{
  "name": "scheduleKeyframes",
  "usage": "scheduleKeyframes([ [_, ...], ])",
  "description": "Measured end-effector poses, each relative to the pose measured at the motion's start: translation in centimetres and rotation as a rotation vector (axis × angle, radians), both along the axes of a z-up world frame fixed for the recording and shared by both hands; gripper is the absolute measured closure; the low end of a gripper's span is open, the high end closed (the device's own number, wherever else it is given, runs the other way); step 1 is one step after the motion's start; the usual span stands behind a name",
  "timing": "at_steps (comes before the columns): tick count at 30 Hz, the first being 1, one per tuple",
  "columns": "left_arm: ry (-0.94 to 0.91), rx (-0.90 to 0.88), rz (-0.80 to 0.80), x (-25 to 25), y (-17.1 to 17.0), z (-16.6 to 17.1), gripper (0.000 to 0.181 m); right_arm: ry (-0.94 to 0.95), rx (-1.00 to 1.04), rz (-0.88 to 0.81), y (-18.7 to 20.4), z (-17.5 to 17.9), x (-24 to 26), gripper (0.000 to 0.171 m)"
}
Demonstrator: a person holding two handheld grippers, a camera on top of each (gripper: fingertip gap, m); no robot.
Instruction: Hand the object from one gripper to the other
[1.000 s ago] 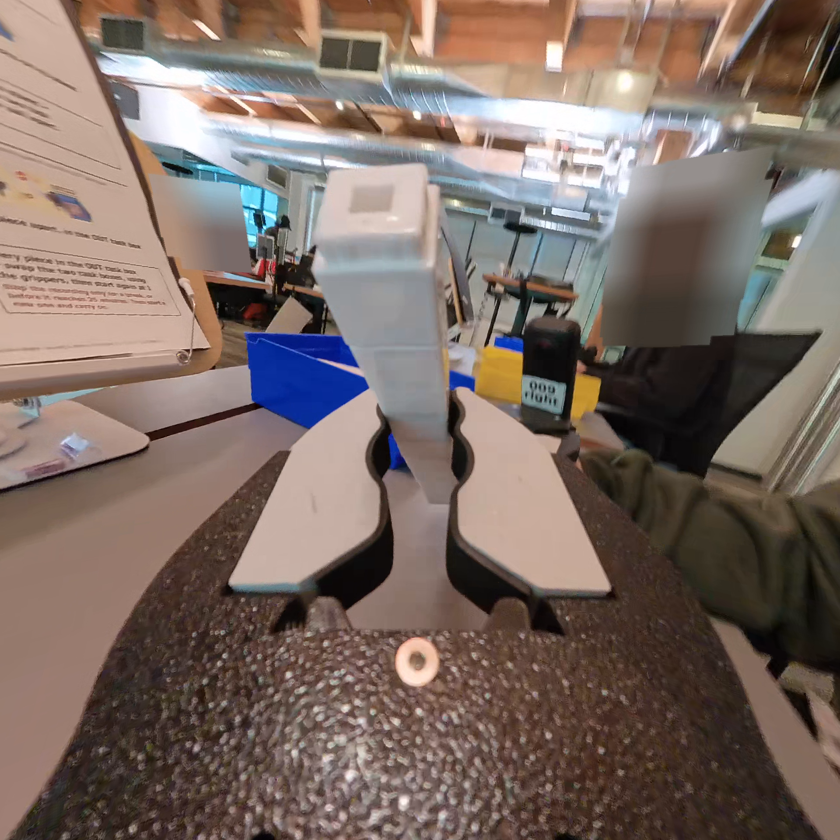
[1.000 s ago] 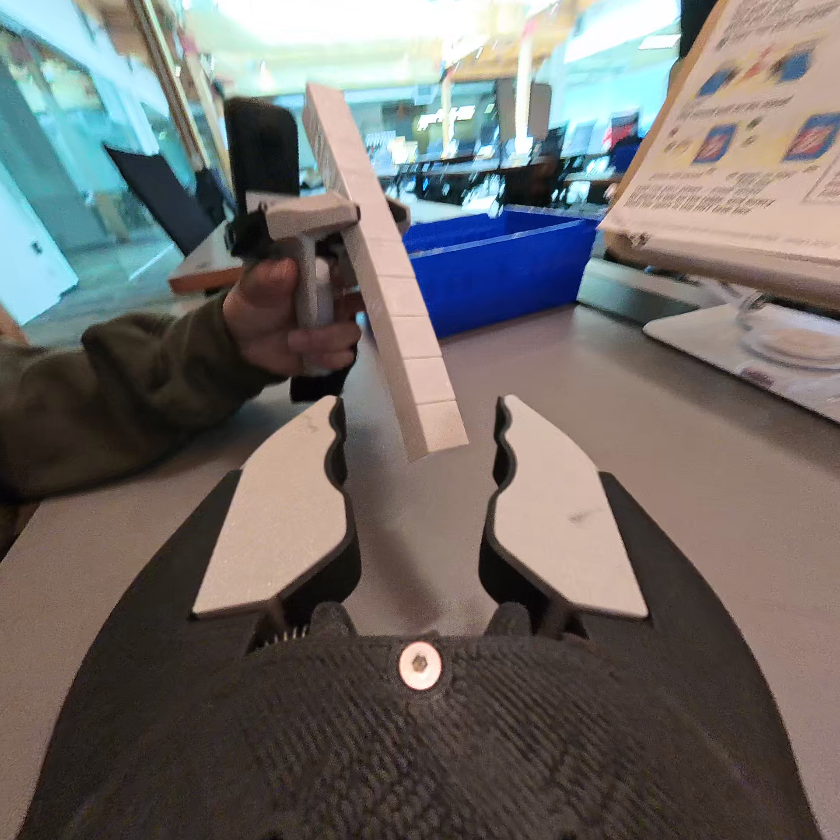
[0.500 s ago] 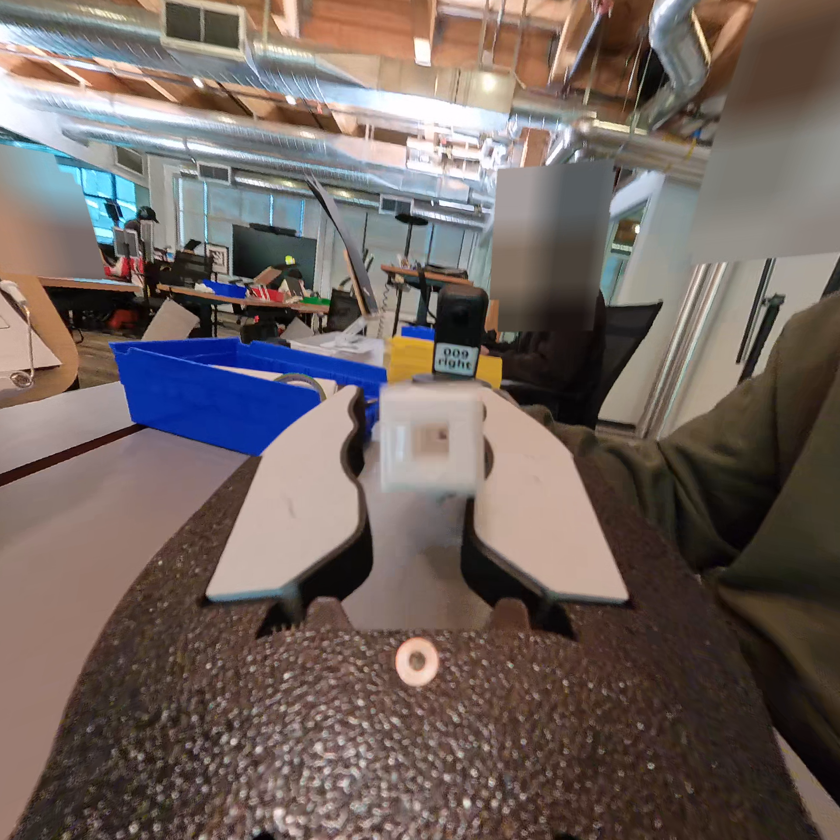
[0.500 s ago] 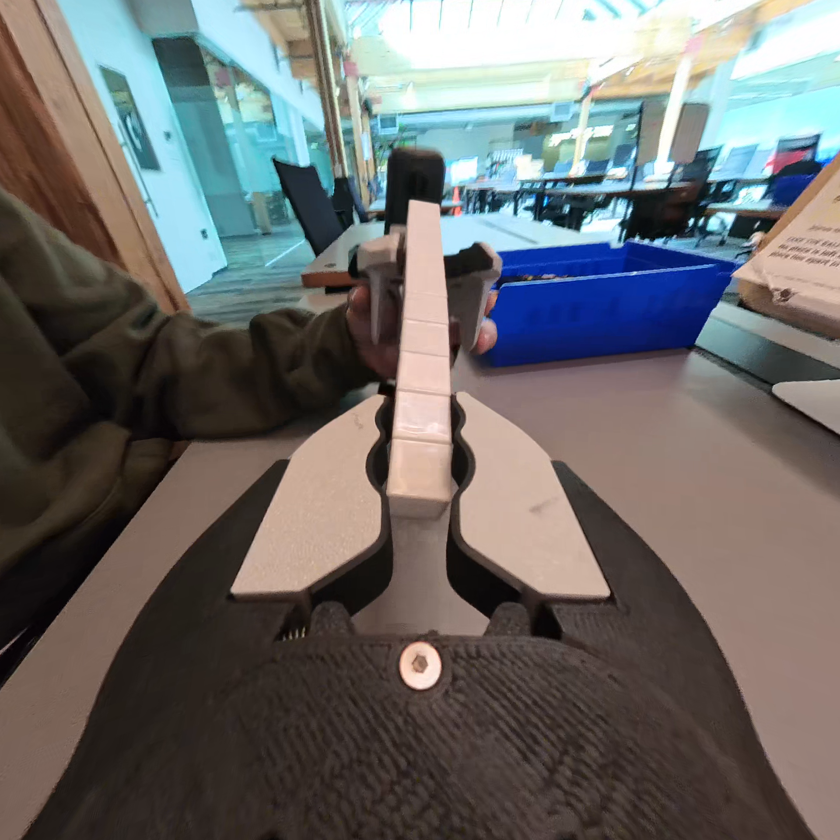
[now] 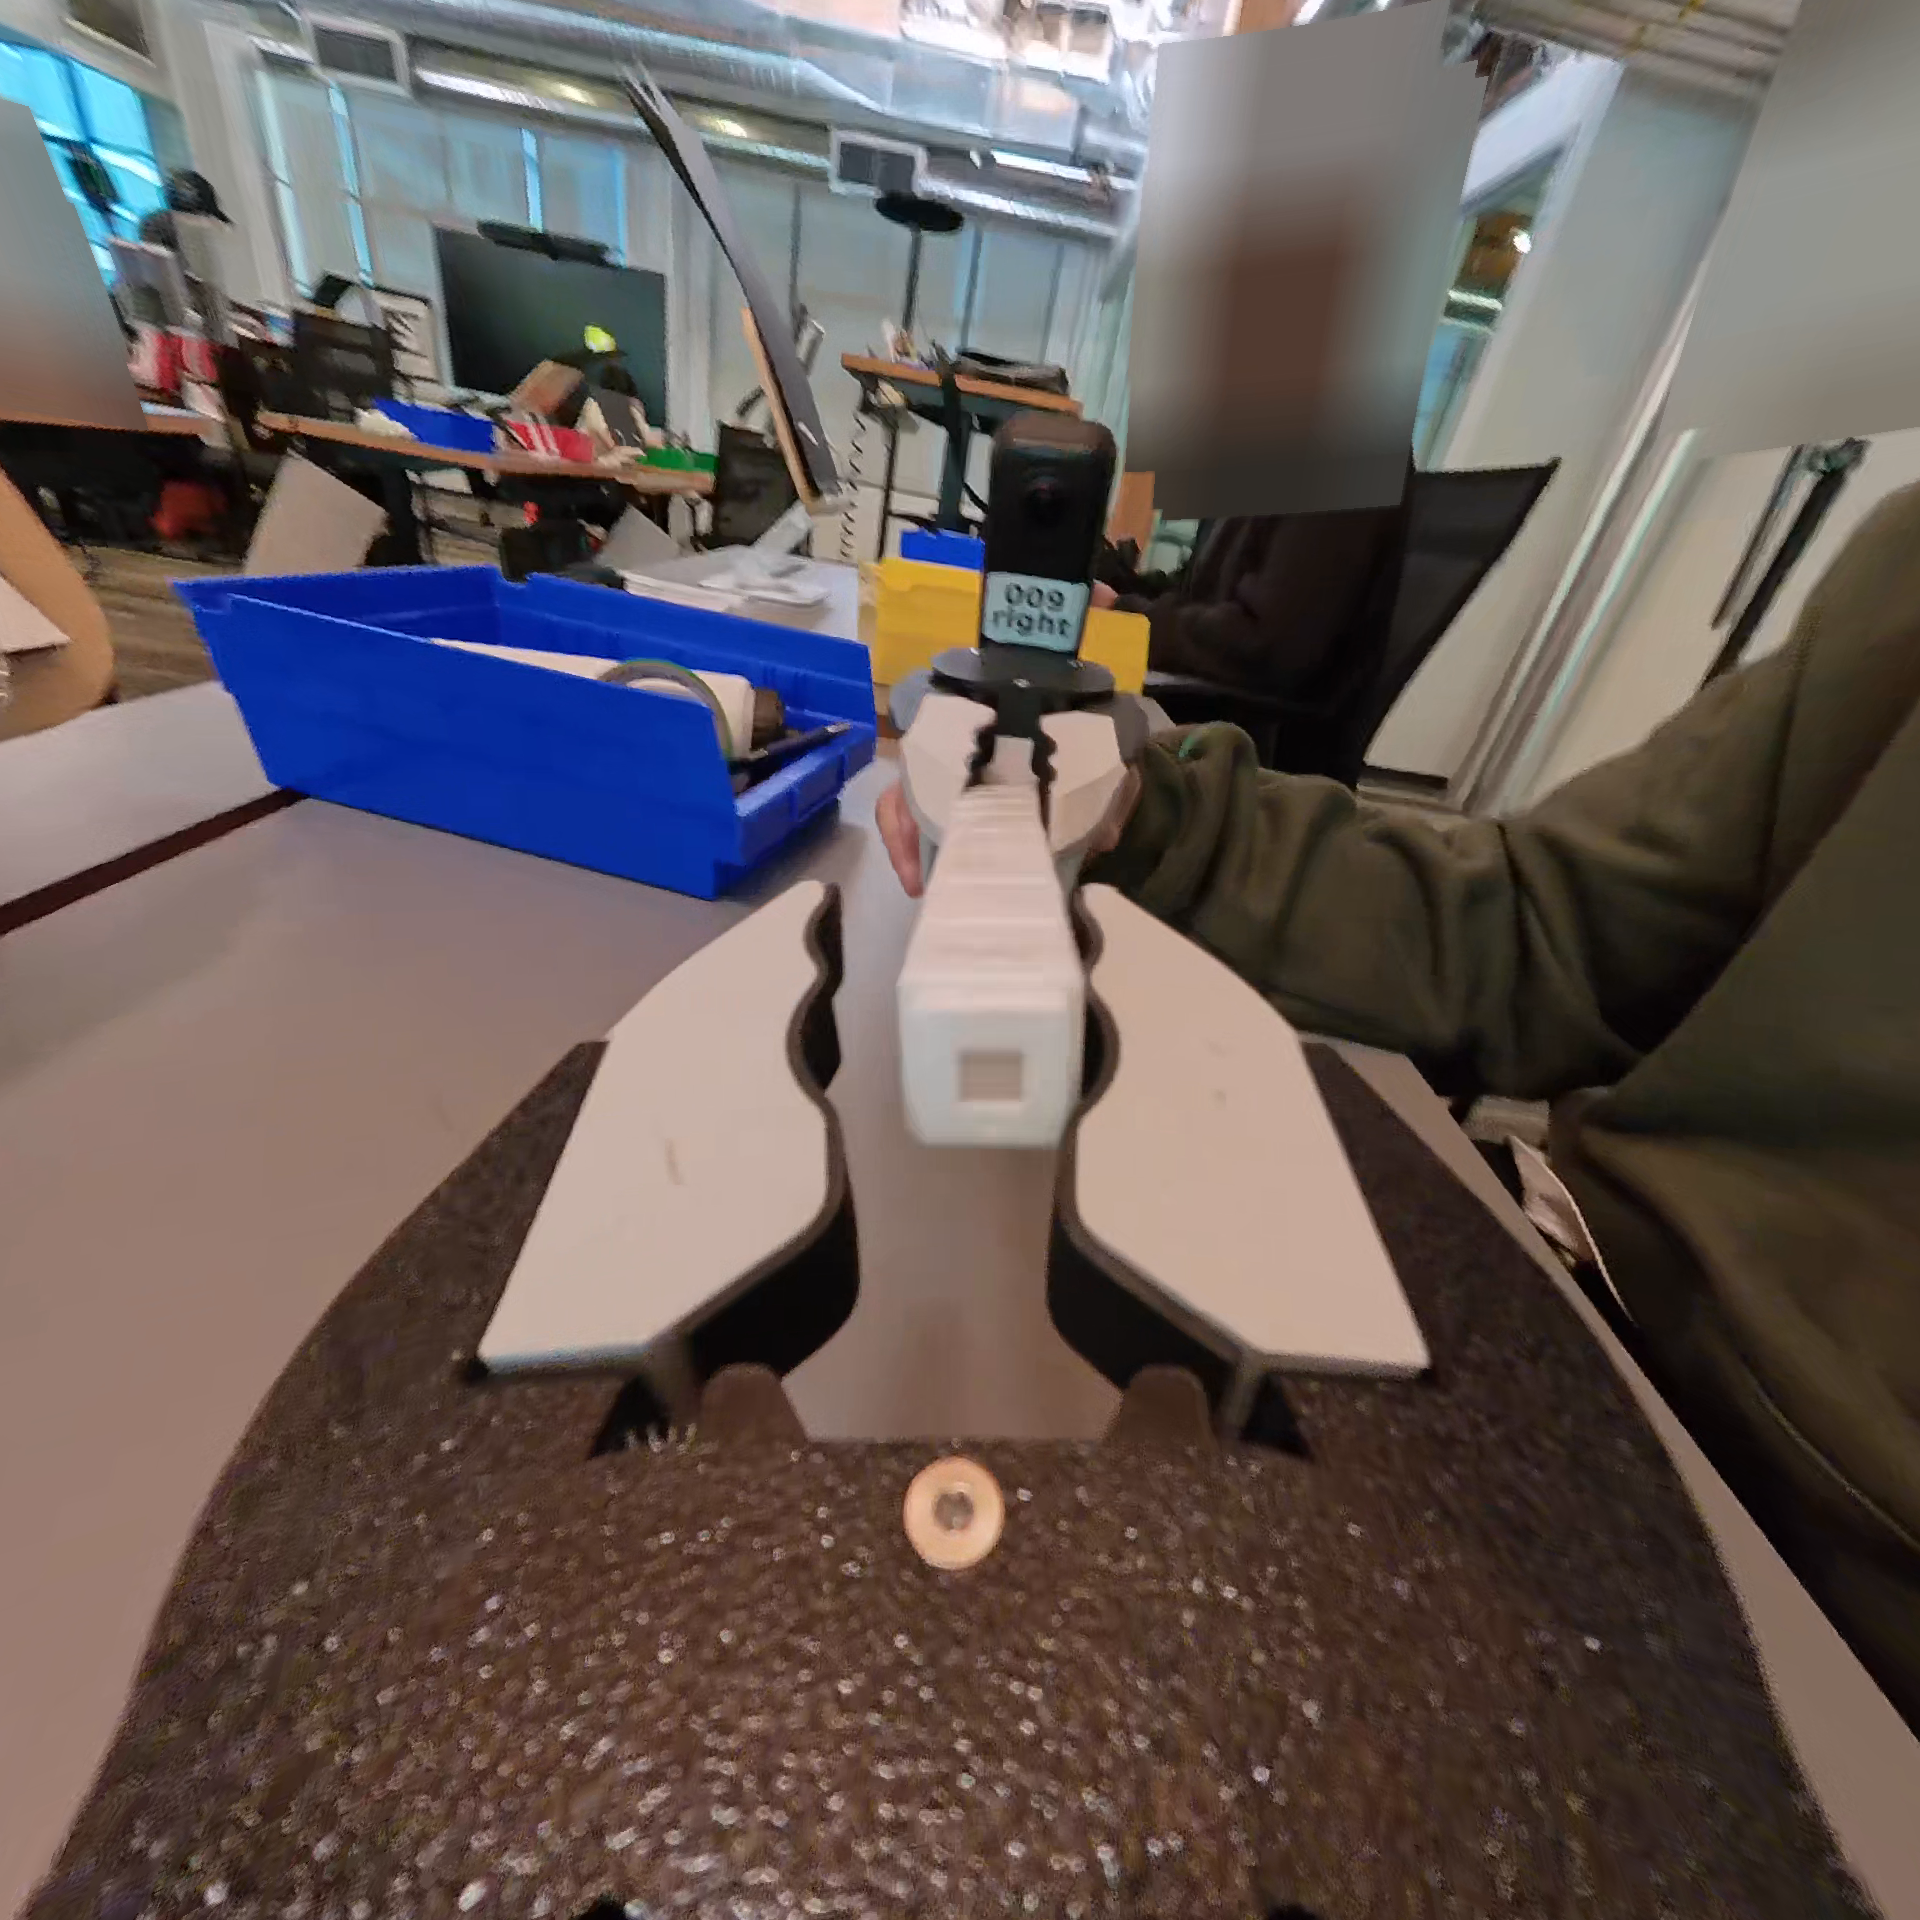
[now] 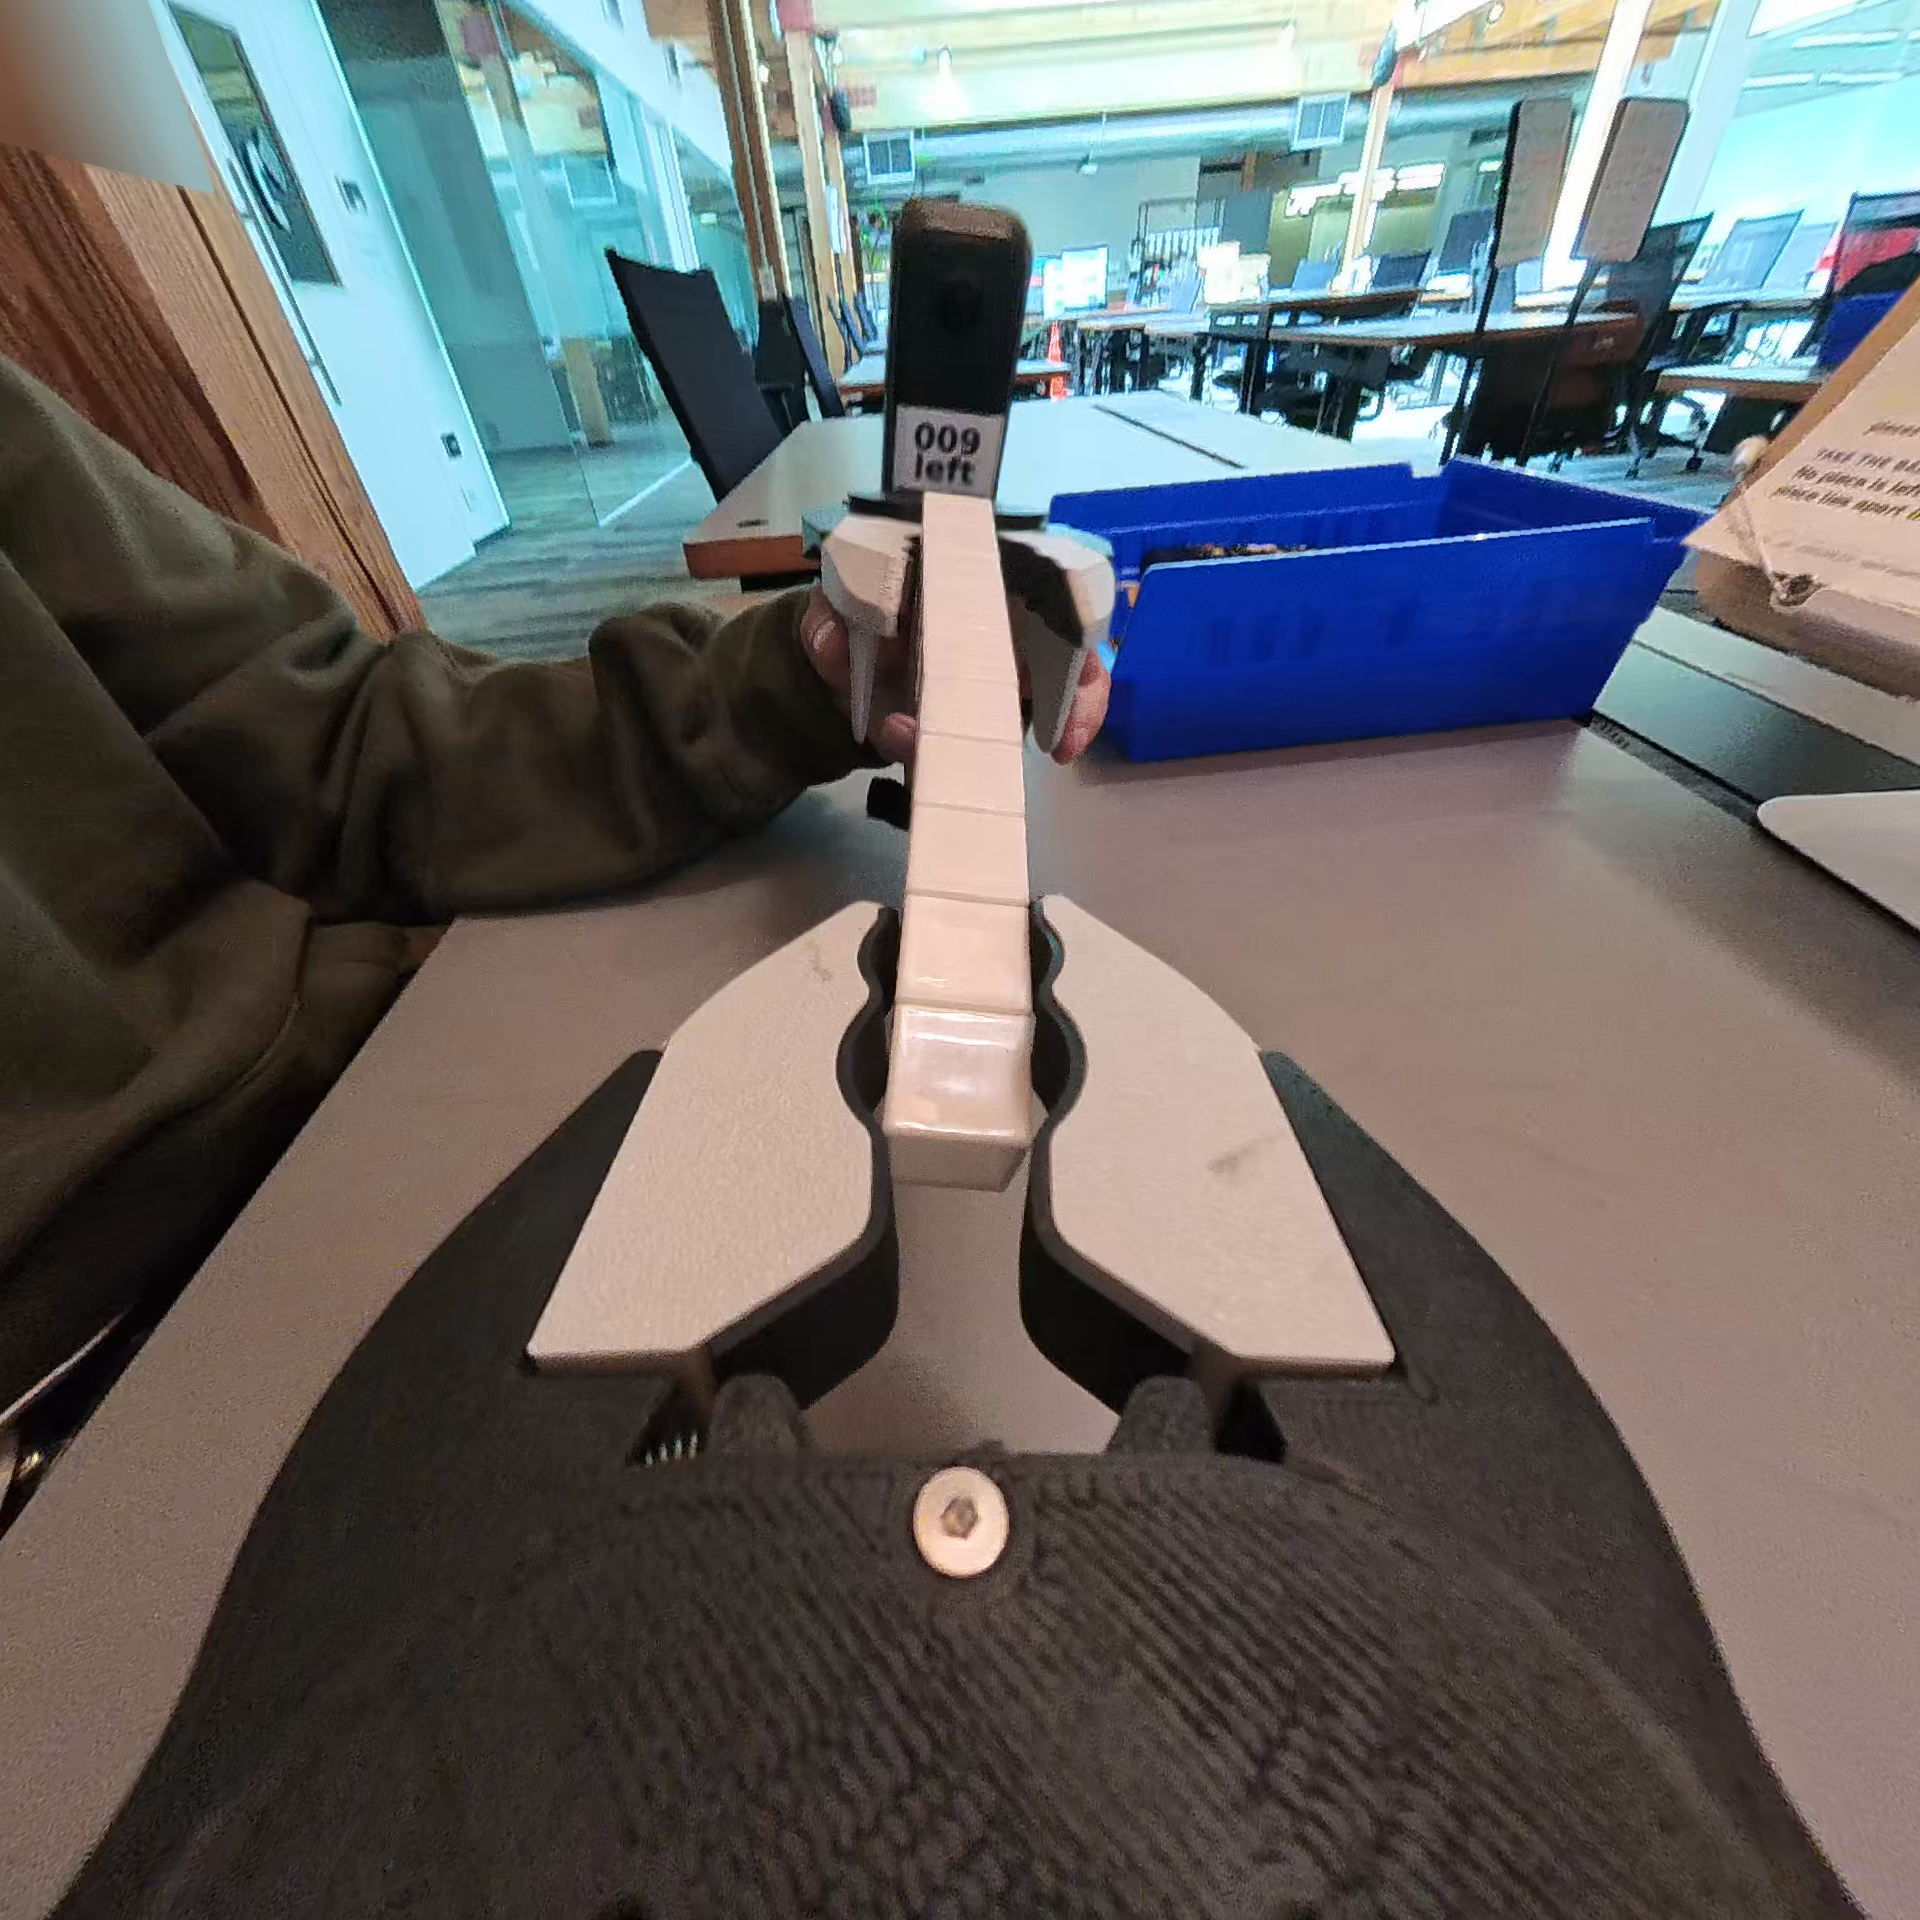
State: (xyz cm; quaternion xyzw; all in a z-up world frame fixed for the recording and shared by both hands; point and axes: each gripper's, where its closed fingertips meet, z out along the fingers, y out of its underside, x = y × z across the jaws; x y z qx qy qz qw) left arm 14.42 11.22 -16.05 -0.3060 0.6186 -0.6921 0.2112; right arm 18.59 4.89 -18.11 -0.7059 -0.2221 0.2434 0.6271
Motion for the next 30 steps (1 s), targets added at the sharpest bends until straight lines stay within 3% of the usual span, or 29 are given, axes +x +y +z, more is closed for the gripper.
scheduleKeyframes([
  [1, 0.004, 0.02, -0.031, -0.3, -0.4, -0.3, 0.154, -0.012, -0.01, 0.001, 0.0, -0.3, -0.1, 0.148],
  [9, 0.158, 0.182, -0.063, -0.4, -1.0, -3.4, 0.156, -0.124, -0.132, 0.026, -0.8, -2.6, -0.1, 0.148],
  [18, 0.139, 0.187, -0.033, 0.3, -0.7, -3.9, 0.157, -0.127, -0.18, -0.004, -0.2, -3.9, 0.6, 0.149],
  [22, 0.072, 0.063, 0.01, 1.1, -0.3, -2.2, 0.157, -0.017, -0.064, -0.08, 0.7, -1.6, 1.3, 0.146],
  [23, 0.062, 0.038, 0.027, 1.3, -0.2, -2.0, 0.157, 0.034, -0.029, -0.091, 0.8, -0.8, 1.4, 0.142],
  [25, 0.041, -0.021, 0.097, 2.0, 0.8, -1.4, 0.157, 0.103, 0.028, -0.193, 1.3, 0.5, 2.9, 0.108],
  [28, -0.038, -0.153, 0.221, 2.4, 3.0, 0.6, 0.157, 0.141, 0.05, -0.349, 1.4, 1.1, 5.9, 0.098],
  [30, -0.118, -0.246, 0.255, 2.2, 3.9, 2.1, 0.157, 0.266, 0.045, -0.413, 1.8, 1.4, 7.3, 0.096],
])
